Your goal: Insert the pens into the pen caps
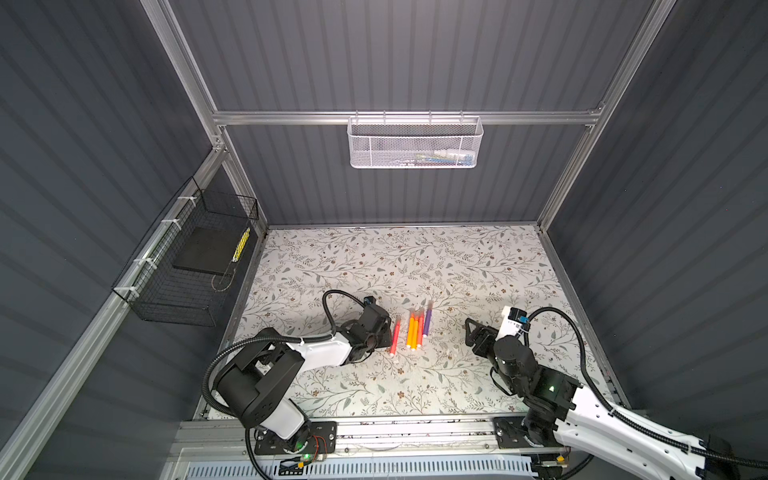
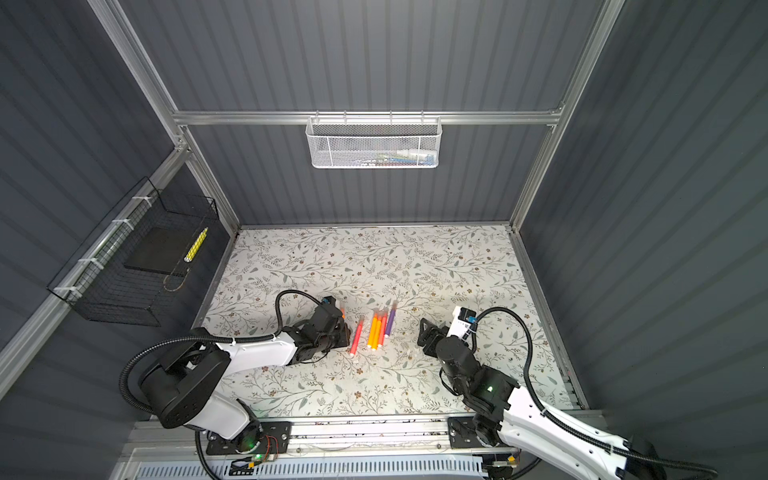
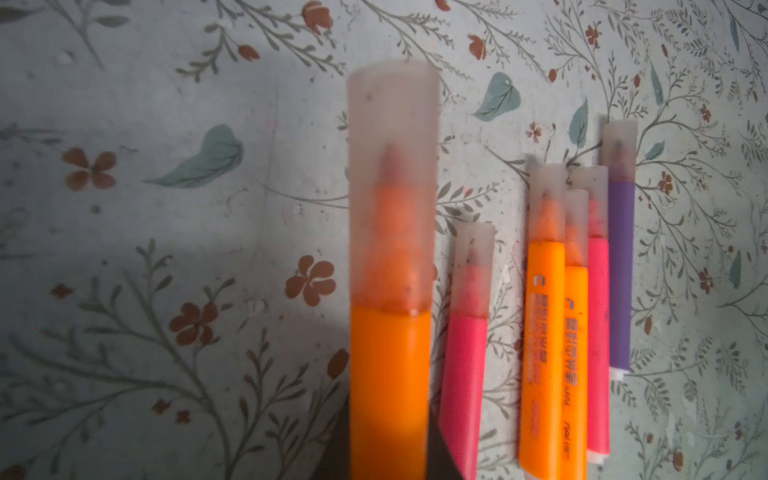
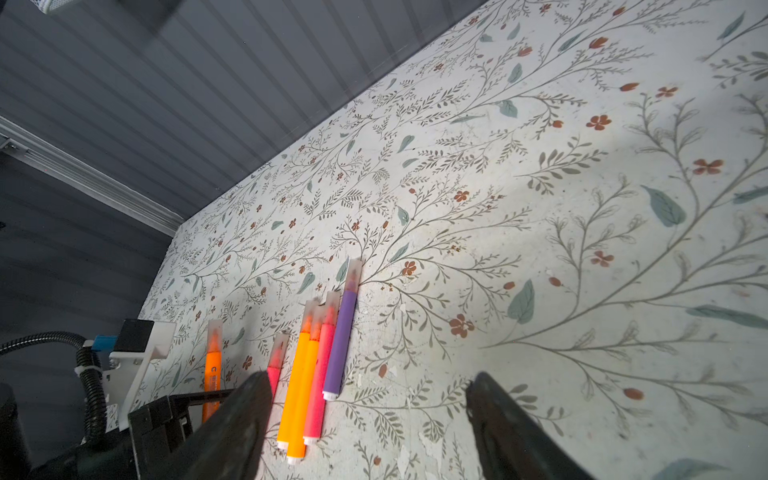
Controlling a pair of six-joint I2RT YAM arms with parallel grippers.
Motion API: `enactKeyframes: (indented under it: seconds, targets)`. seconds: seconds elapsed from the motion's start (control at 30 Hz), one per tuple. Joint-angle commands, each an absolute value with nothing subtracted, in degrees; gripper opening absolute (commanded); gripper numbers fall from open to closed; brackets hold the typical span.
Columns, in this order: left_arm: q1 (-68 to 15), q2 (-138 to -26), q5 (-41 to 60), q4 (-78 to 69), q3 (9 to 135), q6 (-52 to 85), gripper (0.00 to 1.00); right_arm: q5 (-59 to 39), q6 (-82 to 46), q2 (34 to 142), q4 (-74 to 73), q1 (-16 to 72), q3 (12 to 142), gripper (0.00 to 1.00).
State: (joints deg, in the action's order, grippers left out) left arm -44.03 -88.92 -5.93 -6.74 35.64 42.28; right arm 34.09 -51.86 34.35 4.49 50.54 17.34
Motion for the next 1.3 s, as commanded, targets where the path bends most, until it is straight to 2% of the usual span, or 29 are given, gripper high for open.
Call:
enactKeyframes:
  seconds: [0.0, 0.37, 0.53, 0.6, 0.67, 0.83, 0.9, 1.0, 1.03, 1.07, 1.17, 1.27]
  targets:
    - [-43.64, -89.92, -3.60, -5.58, 36.56, 41.36, 0.08, 33.89, -51.58, 34.27, 5.52, 50.19, 18.19, 0.77]
    - [-43.68, -90.88, -2.54, -6.12, 37.00, 39.68, 0.31, 34.09, -51.35, 33.92, 6.84, 49.66, 18.73, 0.78]
    - [-43.68, -91.10, -1.64, -6.73, 37.32, 39.55, 0.34, 34.17, -51.67, 32.78, 6.85, 49.40, 18.26, 0.80]
    - [-43.64, -90.59, -1.49, -6.56, 37.67, 39.34, 0.34, 33.73, -51.17, 32.78, 6.53, 49.37, 18.66, 0.85]
    - [-43.68, -89.24, -2.35, -5.45, 38.29, 39.07, 0.34, 34.36, -51.80, 33.66, 8.44, 49.31, 20.26, 0.98]
    - [-43.66, -80.72, -8.45, 1.55, 41.40, 36.84, 0.37, 36.94, -55.29, 38.14, 15.69, 49.22, 27.99, 0.99]
    - [-43.59, -75.14, -13.10, 4.49, 42.04, 35.83, 0.46, 35.10, -56.94, 39.11, 13.99, 49.22, 29.10, 0.99]
    - [-43.55, -64.95, -24.30, 9.55, 41.93, 36.26, 0.67, 32.59, -48.57, 39.08, -1.10, 49.26, 26.55, 0.99]
    - [-43.59, -61.28, -28.28, 10.95, 41.67, 36.49, 0.86, 32.90, -43.48, 39.10, -6.27, 49.09, 25.76, 0.99]
    - [-43.59, -57.87, -31.98, 11.27, 40.91, 36.27, 0.99, 33.89, -36.92, 39.33, -12.28, 48.87, 24.84, 0.99]
    - [-43.52, -51.10, -44.09, 10.39, 38.68, 36.01, 1.00, 42.14, -19.31, 42.56, -23.16, 47.17, 25.77, 0.99]
    - [-43.31, -50.41, -57.14, 15.96, 39.99, 37.67, 0.99, 45.89, -4.34, 50.31, -28.05, 41.13, 28.27, 0.99]
